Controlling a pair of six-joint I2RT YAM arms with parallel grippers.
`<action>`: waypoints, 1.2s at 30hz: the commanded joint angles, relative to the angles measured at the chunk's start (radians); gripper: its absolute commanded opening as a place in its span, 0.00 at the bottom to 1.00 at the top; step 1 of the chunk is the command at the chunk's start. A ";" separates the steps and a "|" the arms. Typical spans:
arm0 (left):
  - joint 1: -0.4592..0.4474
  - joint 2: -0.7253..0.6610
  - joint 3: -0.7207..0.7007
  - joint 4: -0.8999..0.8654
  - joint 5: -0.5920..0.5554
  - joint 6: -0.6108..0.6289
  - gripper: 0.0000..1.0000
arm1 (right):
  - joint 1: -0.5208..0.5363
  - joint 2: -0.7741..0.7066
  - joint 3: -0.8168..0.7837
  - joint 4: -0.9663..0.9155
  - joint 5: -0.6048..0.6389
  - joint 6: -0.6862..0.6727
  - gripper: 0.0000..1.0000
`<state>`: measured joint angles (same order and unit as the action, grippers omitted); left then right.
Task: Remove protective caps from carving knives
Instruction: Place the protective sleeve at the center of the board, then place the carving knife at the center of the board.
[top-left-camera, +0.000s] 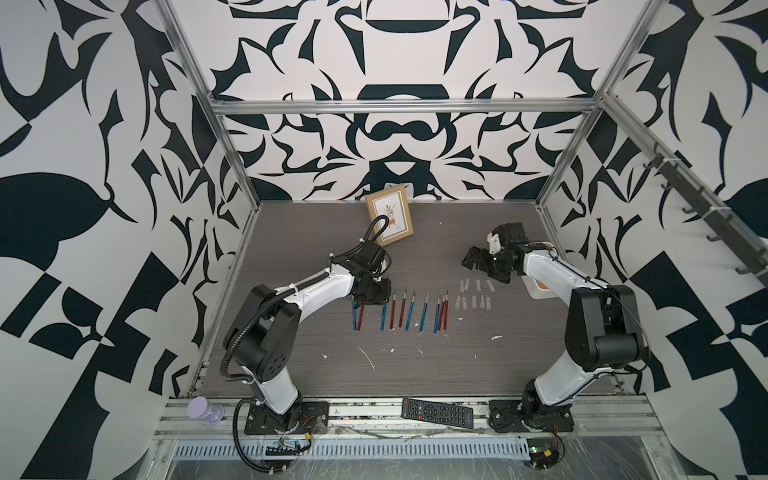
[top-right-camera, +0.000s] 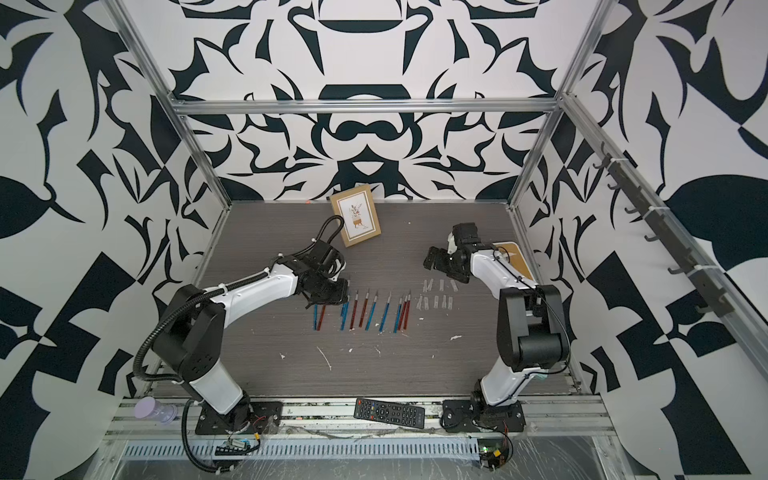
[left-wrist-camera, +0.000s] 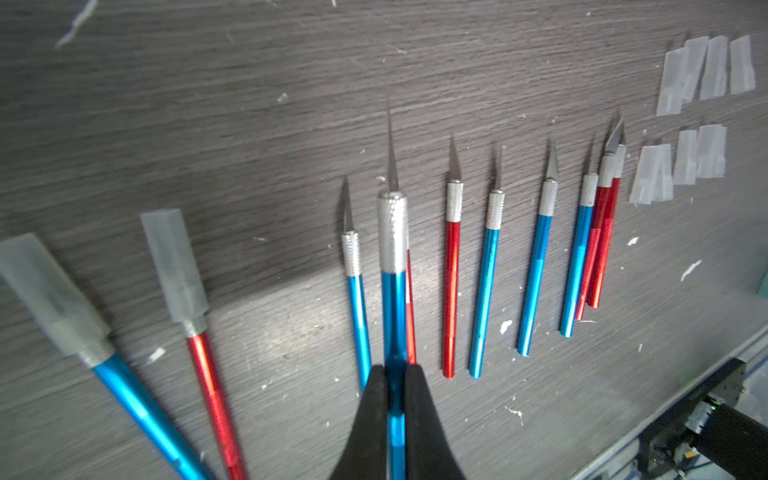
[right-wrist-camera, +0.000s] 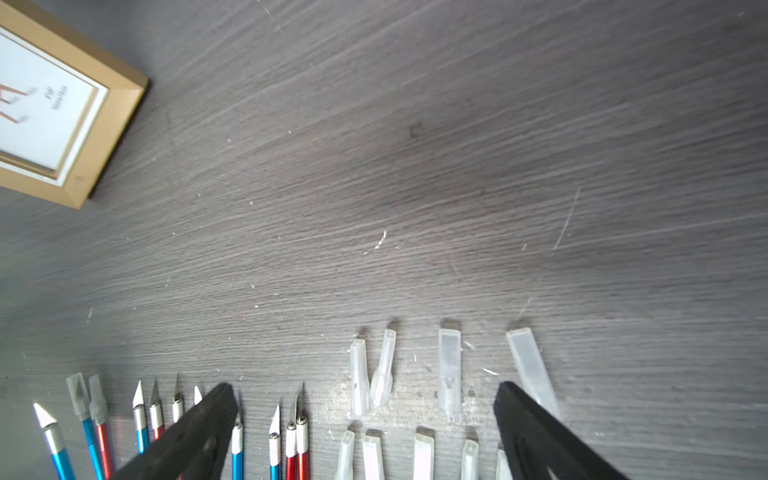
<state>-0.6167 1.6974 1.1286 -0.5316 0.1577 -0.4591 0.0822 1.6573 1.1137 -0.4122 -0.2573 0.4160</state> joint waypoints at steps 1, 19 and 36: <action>0.004 -0.004 -0.005 -0.069 -0.051 0.017 0.00 | 0.004 -0.024 0.024 0.002 0.001 0.001 1.00; 0.000 0.086 0.005 -0.075 -0.096 -0.003 0.01 | 0.005 -0.016 -0.006 0.033 -0.039 0.002 1.00; -0.005 0.132 0.007 -0.066 -0.103 -0.008 0.07 | 0.005 -0.021 -0.026 0.038 -0.040 0.001 1.00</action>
<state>-0.6178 1.8030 1.1286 -0.5861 0.0635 -0.4561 0.0822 1.6558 1.1004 -0.3897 -0.2920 0.4160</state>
